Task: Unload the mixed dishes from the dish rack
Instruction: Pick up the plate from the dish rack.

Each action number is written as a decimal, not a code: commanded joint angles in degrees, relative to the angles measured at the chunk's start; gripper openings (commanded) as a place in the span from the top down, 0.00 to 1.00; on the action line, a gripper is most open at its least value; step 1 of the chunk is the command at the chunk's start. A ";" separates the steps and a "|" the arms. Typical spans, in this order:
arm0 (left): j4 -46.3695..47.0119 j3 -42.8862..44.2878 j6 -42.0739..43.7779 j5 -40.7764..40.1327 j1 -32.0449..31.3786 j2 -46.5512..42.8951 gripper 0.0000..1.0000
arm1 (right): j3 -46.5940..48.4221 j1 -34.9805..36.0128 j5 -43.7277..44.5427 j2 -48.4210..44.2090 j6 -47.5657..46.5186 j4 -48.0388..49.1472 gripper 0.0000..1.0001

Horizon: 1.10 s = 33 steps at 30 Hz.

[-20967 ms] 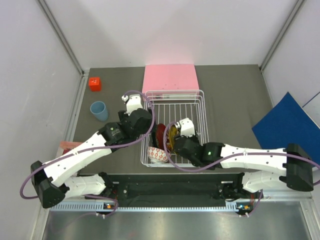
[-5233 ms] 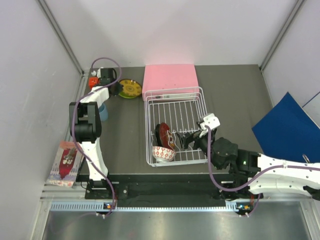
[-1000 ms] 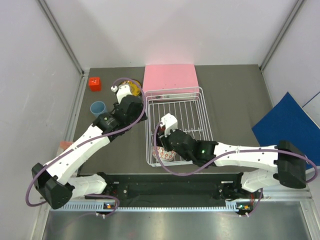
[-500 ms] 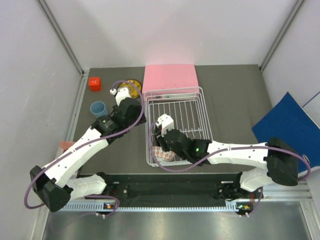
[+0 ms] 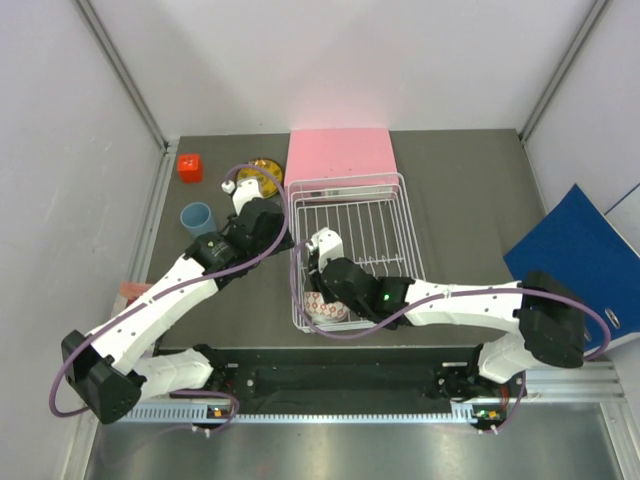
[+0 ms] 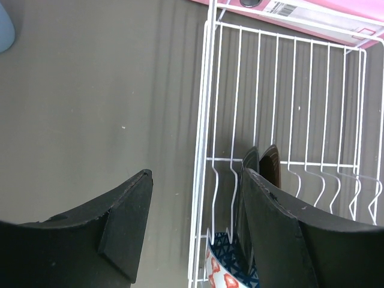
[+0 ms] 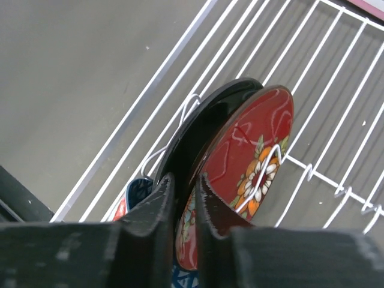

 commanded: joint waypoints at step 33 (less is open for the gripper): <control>4.33 -1.22 -0.39 2.42 -0.18 1.67 0.34 | 8.73 -0.56 2.37 -11.03 -4.97 -11.13 1.00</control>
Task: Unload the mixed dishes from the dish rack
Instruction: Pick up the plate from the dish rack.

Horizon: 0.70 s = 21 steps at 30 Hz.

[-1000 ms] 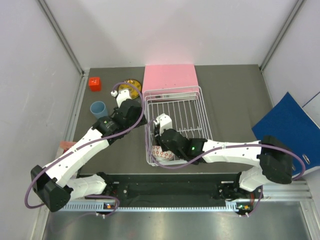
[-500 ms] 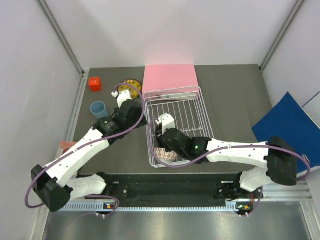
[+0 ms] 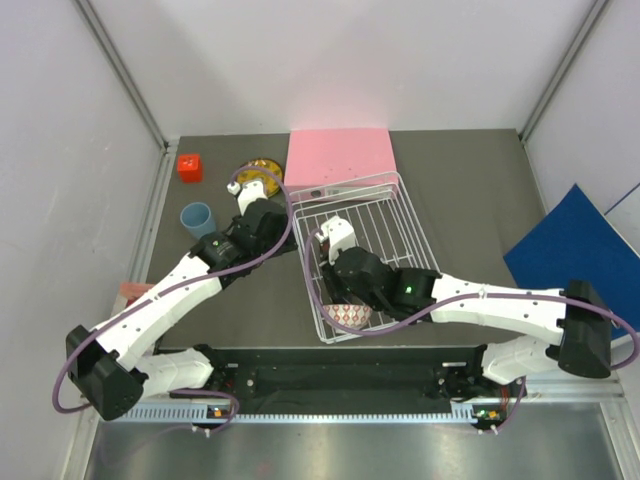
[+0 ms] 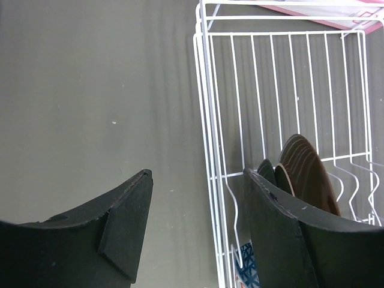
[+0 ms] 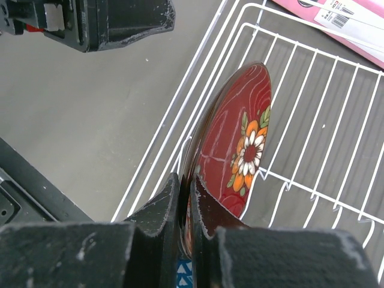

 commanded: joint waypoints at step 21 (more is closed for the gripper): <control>3.48 -0.61 -0.35 0.45 -0.18 0.96 0.33 | 6.14 -0.65 8.02 -5.54 -10.64 -1.75 1.00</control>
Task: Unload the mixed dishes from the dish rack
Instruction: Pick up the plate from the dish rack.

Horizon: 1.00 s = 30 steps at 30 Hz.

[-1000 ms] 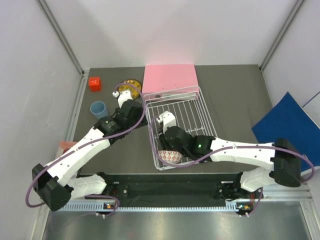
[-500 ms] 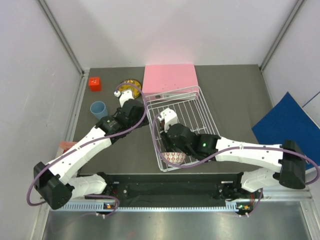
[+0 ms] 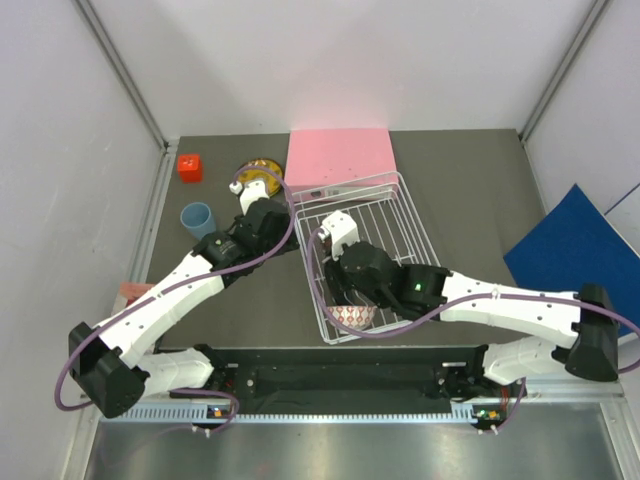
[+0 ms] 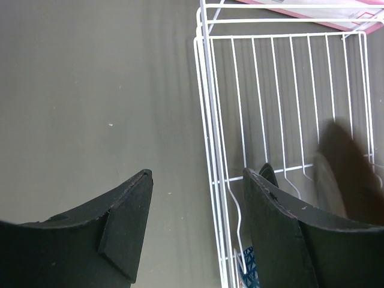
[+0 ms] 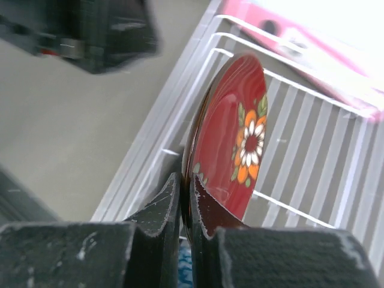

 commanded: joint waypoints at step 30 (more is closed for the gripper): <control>0.90 12.45 15.28 14.85 4.39 2.83 0.32 | -18.58 31.91 41.06 -8.02 -59.66 11.34 1.00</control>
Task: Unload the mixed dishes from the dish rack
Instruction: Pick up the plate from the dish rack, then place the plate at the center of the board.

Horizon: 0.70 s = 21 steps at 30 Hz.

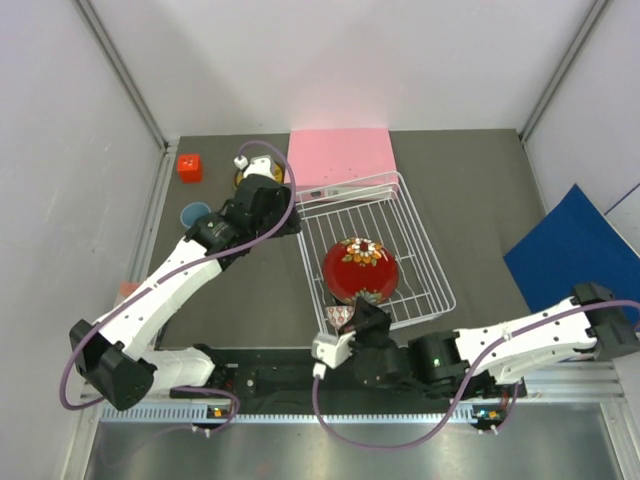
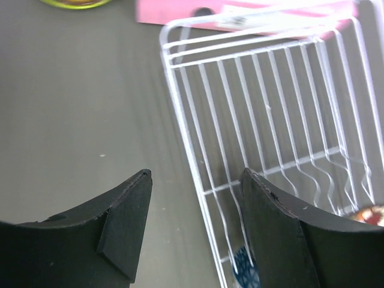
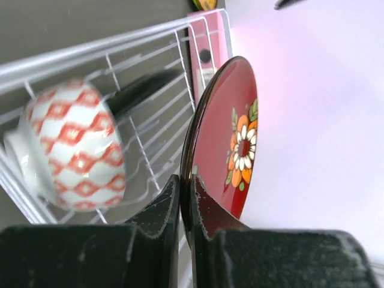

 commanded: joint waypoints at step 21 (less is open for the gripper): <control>3.74 -0.68 11.63 36.26 0.09 -7.78 0.34 | -5.70 7.62 11.19 4.42 -31.20 31.86 1.00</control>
